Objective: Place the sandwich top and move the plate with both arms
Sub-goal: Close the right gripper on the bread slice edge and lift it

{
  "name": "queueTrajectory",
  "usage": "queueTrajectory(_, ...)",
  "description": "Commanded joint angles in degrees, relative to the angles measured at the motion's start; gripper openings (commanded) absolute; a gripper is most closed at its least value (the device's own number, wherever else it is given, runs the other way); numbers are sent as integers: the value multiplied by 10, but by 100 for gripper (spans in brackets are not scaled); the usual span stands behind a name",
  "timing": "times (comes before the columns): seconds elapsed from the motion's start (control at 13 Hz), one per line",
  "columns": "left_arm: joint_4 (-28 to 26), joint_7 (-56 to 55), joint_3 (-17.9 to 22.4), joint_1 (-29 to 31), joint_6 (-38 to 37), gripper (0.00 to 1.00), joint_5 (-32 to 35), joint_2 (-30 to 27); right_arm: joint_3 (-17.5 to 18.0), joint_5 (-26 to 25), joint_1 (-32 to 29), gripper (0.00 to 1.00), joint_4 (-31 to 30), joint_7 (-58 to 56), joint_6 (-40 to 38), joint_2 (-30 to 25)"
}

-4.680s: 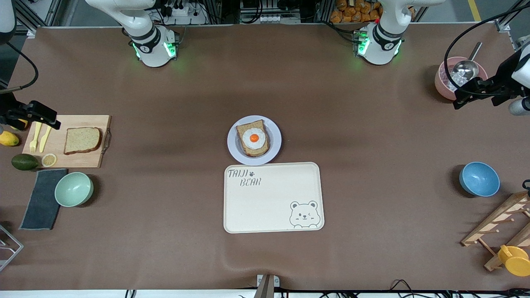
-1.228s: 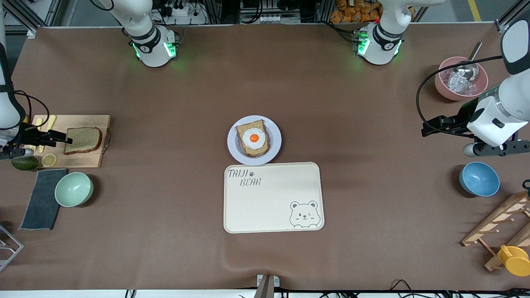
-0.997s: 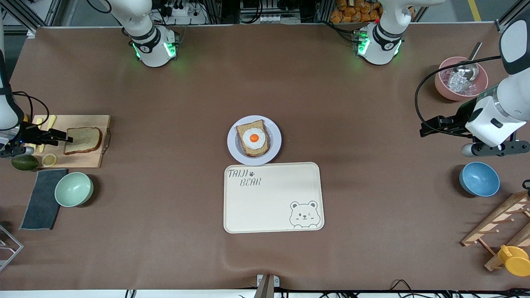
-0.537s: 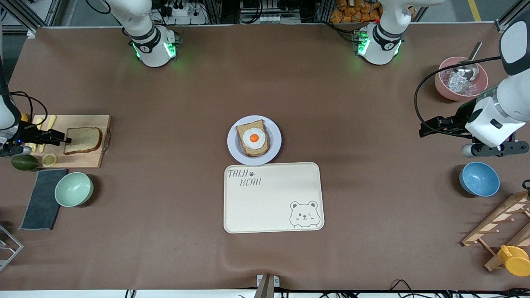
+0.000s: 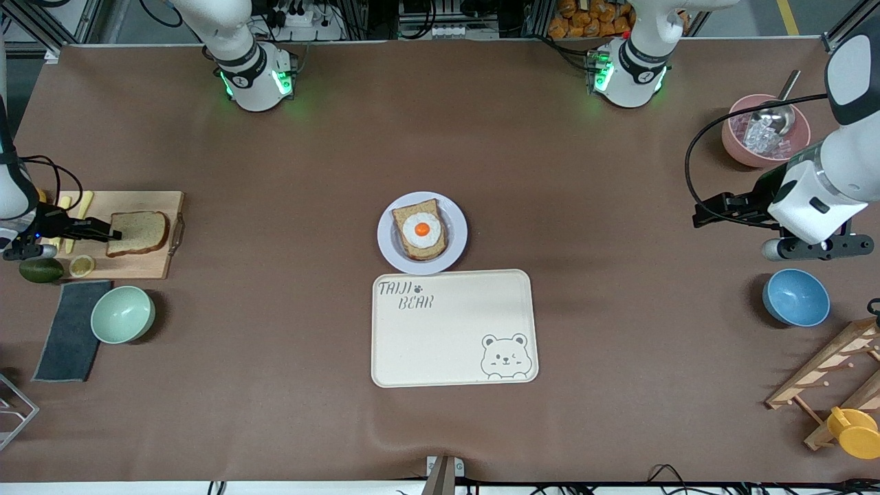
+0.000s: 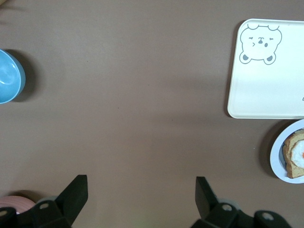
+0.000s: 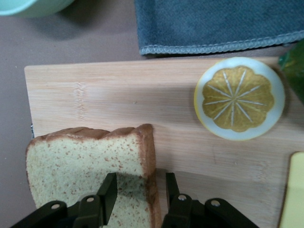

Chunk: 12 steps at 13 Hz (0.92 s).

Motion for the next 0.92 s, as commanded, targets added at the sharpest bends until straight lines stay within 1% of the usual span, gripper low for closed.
queueTrajectory(0.0,-6,1,-16,1,1,100,-14,-4,9,9,-13,29,12,-12,-5,7)
queueTrajectory(0.23,-1,0,-19,-1,9,100,-14,-4,10,10,-19,14,12,-24,-4,7)
queueTrajectory(0.31,-1,-1,-22,0,10,100,-16,-4,11,10,-19,8,12,-24,-4,7)
queueTrajectory(0.38,-1,-1,-21,1,9,100,-22,-4,11,10,-19,0,12,-23,-5,7)
queueTrajectory(0.69,0,0,-21,14,11,100,-38,-4,11,10,-15,0,21,-19,-14,4)
queueTrajectory(0.84,2,1,-19,15,12,100,-43,-4,12,10,-12,0,52,-14,-59,4)
